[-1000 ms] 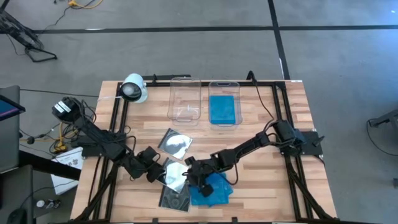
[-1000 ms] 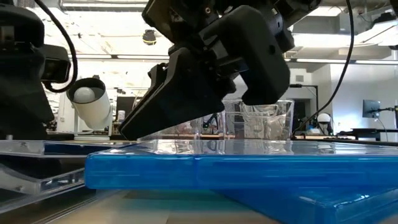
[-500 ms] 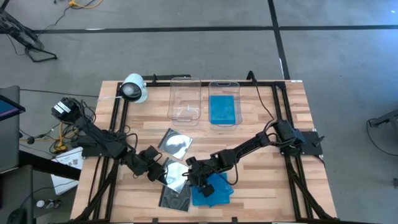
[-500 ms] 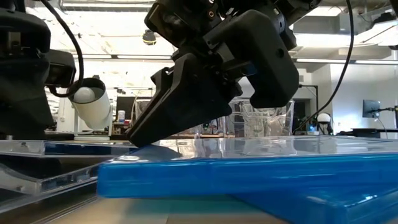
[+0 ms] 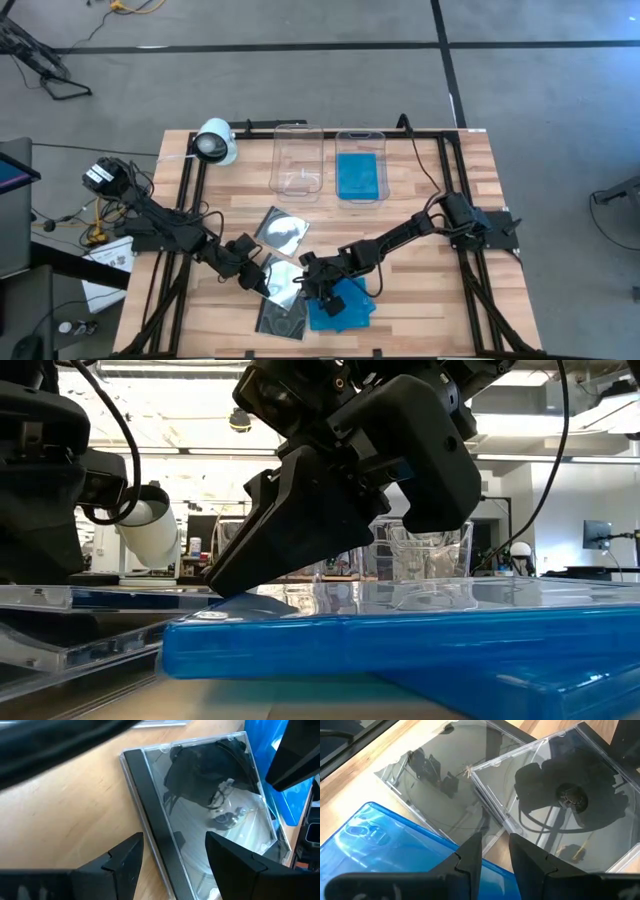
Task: Pick & place jewel cases by type
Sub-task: Put the middle black CD case into the left transparent bin
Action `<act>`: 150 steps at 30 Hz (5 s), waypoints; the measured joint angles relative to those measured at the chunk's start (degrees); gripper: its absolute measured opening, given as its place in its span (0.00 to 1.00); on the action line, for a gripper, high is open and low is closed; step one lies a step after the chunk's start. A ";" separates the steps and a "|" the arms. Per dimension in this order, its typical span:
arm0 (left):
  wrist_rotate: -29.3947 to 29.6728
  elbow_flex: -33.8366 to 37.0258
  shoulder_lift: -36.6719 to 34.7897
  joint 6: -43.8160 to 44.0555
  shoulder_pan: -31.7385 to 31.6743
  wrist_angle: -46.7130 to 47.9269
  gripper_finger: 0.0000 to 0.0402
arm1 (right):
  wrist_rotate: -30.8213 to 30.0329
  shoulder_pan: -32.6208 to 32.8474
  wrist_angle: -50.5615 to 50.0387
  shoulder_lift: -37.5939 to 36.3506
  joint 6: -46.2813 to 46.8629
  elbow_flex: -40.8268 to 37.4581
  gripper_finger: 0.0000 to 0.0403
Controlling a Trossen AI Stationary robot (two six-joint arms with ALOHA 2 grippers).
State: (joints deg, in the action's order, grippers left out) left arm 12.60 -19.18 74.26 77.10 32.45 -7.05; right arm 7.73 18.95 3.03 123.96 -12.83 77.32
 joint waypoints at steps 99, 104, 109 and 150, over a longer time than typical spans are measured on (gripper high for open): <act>-1.55 -0.17 -0.17 -2.88 -1.75 4.21 0.52 | -20.98 -0.22 0.09 -0.74 -4.13 0.02 0.22; -1.30 -0.09 -0.15 -3.18 -1.75 3.73 0.52 | -18.16 -0.72 0.99 -0.76 -3.29 0.07 0.24; -1.18 -0.09 -0.15 -3.30 -1.75 3.62 0.52 | -15.28 -1.40 -4.11 -1.01 0.72 0.07 0.30; -1.82 0.04 0.00 -3.63 -3.72 -1.89 0.52 | -6.82 -4.53 -12.74 -0.22 11.55 1.20 0.29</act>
State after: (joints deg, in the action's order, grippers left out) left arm 10.78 -19.14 74.26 73.47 28.73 -8.94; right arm 0.91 14.42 -9.72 123.74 -1.28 78.52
